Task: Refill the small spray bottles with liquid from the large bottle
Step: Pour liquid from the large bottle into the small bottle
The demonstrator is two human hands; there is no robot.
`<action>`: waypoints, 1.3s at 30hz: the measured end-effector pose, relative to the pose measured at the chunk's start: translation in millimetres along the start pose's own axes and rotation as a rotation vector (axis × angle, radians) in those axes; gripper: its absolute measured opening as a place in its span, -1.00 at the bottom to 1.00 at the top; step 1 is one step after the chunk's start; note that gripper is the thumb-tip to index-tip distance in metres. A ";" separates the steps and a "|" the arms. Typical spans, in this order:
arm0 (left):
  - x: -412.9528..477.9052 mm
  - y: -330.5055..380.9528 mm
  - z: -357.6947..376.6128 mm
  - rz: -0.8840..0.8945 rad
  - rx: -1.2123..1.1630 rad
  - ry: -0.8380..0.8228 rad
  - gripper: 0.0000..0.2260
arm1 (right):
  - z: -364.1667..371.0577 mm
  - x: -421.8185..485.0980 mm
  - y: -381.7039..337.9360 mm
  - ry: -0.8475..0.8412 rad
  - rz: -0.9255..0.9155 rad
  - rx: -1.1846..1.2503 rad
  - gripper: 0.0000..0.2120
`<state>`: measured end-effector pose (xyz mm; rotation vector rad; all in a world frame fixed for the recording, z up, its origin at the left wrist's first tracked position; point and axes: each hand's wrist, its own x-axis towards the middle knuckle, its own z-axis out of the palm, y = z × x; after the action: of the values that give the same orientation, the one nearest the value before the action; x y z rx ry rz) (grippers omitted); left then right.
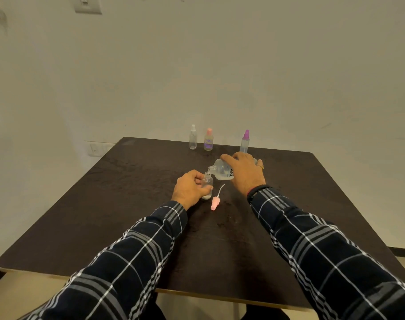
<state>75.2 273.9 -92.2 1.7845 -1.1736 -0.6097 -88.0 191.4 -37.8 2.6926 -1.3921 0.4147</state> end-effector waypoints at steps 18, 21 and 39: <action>1.8 -1.5 1.5 -0.003 0.007 0.012 -0.69 | 1.1 0.5 -0.3 -0.002 -0.006 0.011 -0.39; 2.2 -1.7 1.4 -0.003 0.011 0.010 -0.70 | 0.3 1.2 -0.7 -0.003 -0.011 0.006 -0.40; 3.4 -2.1 1.0 0.006 0.033 0.006 -0.70 | -0.4 1.2 -0.3 -0.004 -0.009 0.002 -0.39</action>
<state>76.9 270.7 -94.3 1.8088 -1.1904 -0.5846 -87.1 190.7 -37.1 2.7013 -1.3814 0.4110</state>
